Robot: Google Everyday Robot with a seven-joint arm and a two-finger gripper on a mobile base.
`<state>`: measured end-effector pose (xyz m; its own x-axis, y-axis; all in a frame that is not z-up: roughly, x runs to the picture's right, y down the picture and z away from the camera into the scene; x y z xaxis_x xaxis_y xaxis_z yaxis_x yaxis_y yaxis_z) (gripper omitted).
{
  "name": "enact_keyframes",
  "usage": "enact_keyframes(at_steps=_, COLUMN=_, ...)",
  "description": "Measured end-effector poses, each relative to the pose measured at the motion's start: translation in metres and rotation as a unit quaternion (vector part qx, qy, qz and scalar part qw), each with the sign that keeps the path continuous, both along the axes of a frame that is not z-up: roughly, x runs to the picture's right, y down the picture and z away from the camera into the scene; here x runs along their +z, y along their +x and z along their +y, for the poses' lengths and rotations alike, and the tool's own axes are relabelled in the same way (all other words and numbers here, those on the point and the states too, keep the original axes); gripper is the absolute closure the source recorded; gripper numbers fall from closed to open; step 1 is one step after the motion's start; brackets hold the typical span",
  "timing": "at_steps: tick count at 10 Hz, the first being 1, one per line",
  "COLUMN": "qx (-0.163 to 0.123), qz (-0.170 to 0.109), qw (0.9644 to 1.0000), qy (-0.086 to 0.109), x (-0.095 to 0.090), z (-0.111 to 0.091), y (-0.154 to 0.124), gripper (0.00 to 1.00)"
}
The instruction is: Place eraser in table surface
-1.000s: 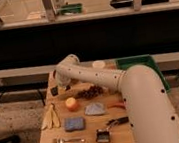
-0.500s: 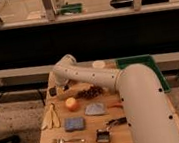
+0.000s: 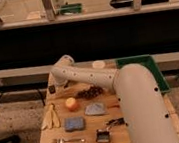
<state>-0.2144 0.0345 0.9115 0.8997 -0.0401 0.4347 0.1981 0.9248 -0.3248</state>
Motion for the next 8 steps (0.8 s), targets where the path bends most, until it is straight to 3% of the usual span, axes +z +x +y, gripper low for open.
enact_keyframes(at_steps=8, qx=-0.004, qz=-0.007, qw=0.9999, qy=-0.008, x=-0.0029, z=0.0079, y=-0.0061, gripper=0.2)
